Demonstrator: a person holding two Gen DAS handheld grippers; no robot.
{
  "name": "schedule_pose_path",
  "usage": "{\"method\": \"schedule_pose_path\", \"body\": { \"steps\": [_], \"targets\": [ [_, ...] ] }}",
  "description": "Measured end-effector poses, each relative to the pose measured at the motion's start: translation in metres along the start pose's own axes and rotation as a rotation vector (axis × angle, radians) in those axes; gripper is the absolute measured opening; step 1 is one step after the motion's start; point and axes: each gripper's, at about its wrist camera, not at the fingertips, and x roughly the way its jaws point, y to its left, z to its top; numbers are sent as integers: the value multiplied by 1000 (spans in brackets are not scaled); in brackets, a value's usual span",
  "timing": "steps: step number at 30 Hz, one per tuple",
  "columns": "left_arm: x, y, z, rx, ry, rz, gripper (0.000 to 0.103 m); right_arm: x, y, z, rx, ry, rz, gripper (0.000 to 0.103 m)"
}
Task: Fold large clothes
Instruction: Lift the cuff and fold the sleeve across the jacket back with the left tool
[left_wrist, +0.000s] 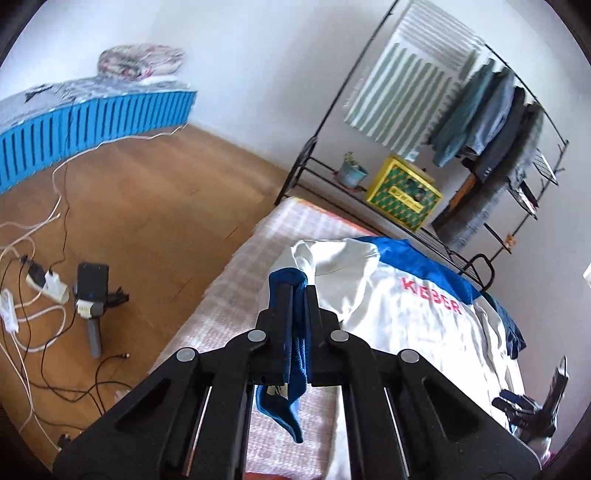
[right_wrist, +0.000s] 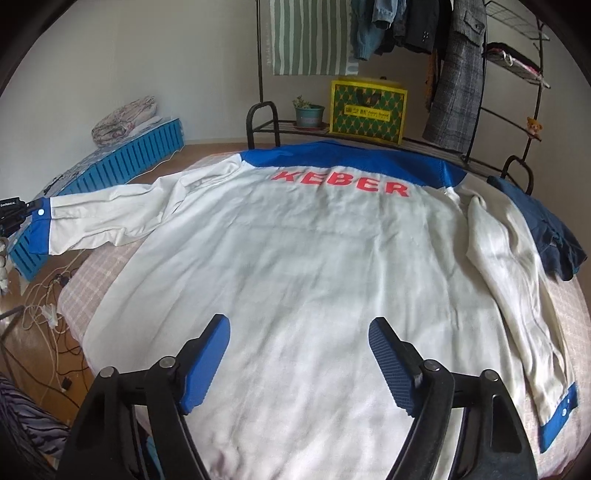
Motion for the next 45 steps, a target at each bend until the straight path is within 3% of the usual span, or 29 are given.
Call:
{"method": "schedule_pose_path", "body": {
  "steps": [3, 10, 14, 17, 20, 22, 27, 28, 30, 31, 32, 36, 41, 42, 44, 45],
  "targets": [
    [-9, -26, -7, 60, 2, -67, 3, 16, 9, 32, 45, 39, 109, 60],
    [-23, -50, -34, 102, 40, -163, 0, 77, 61, 148, 87, 78, 359, 58],
    [-33, -45, -45, 85, 37, -184, 0, 139, 101, 195, 134, 158, 428, 58],
    [-40, -34, -43, 49, 13, -191, 0, 189, 127, 216, 193, 237, 446, 59],
    [-43, -21, -41, 30, 0, -168, 0, 232, 156, 228, 188, 292, 407, 64],
    [-31, -11, -44, -2, 65, -183, 0, 255, 171, 233, 184, 302, 351, 65],
    [-2, -16, -61, 34, 176, -107, 0, 300, 192, 243, 182, 336, 295, 65],
    [5, -21, -66, 55, 201, -97, 2, 307, 196, 245, 170, 339, 276, 65],
    [22, -34, -77, 108, 266, -66, 32, 318, 195, 248, 162, 348, 256, 67],
    [29, -41, -83, 134, 286, -57, 58, 322, 194, 249, 169, 352, 255, 67],
    [35, -48, -91, 162, 304, -42, 69, 324, 192, 249, 179, 354, 263, 67],
    [66, -69, -128, 323, 414, 68, 69, 328, 181, 256, 191, 350, 298, 67],
    [100, -61, -163, 438, 546, 180, 66, 333, 168, 262, 241, 354, 345, 67],
    [105, -59, -168, 464, 554, 208, 60, 333, 168, 263, 238, 352, 344, 67],
    [110, -55, -173, 504, 556, 236, 15, 336, 167, 266, 235, 352, 345, 67],
    [110, -53, -172, 503, 553, 233, 11, 337, 167, 268, 233, 352, 347, 67]
  ]
}}
